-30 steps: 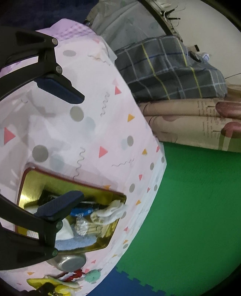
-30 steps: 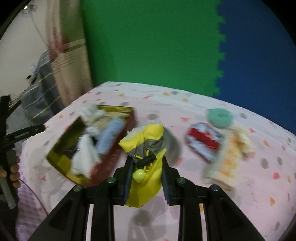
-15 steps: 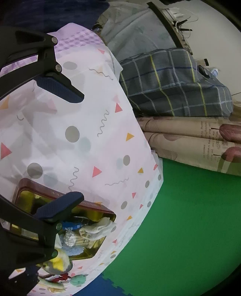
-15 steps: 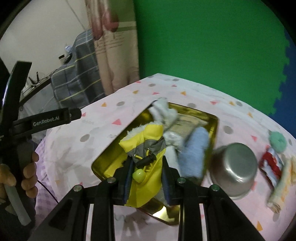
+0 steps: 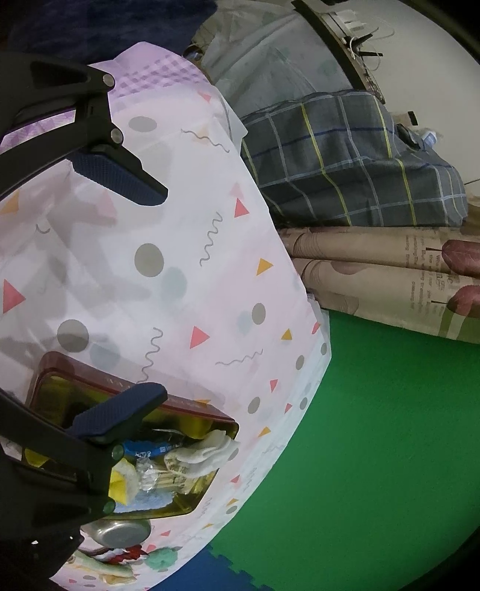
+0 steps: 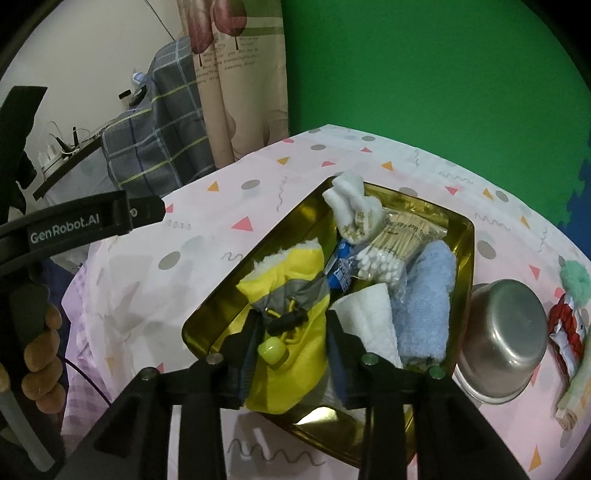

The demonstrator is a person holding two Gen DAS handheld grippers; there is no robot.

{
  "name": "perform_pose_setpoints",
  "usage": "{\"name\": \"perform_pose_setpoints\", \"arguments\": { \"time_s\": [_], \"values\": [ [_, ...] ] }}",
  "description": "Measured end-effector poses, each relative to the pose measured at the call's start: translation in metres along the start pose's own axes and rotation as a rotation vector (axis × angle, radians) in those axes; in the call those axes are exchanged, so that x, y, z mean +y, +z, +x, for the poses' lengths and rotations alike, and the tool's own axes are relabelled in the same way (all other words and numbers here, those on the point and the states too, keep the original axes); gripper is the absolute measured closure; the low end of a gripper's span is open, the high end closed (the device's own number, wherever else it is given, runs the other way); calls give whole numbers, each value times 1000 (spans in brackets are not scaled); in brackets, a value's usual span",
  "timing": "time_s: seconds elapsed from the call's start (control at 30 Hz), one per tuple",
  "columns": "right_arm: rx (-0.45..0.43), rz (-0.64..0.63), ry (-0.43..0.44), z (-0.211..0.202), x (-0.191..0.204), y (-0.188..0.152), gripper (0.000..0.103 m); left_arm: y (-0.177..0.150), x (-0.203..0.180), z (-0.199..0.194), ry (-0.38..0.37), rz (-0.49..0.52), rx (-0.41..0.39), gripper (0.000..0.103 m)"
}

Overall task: Organize soft objects
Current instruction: 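Carry the yellow pouch into the gold tin and open the right gripper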

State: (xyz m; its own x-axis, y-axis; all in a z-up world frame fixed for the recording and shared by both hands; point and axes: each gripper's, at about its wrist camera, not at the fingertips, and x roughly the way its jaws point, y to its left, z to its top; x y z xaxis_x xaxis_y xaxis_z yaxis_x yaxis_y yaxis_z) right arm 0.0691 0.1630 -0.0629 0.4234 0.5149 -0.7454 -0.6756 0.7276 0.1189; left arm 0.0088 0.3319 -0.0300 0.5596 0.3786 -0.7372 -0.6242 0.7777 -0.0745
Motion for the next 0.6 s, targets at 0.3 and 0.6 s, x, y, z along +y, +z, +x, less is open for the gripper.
{"name": "perform_pose_setpoints", "arguments": {
  "time_s": [0.3, 0.6],
  "values": [
    [-43, 18, -32, -26, -12, 0, 54, -3, -9, -4, -10, 29, -11, 8],
    [-88, 114, -133, -76, -77, -24, 54, -9, -28, -6, -20, 80, -12, 8]
  ]
}}
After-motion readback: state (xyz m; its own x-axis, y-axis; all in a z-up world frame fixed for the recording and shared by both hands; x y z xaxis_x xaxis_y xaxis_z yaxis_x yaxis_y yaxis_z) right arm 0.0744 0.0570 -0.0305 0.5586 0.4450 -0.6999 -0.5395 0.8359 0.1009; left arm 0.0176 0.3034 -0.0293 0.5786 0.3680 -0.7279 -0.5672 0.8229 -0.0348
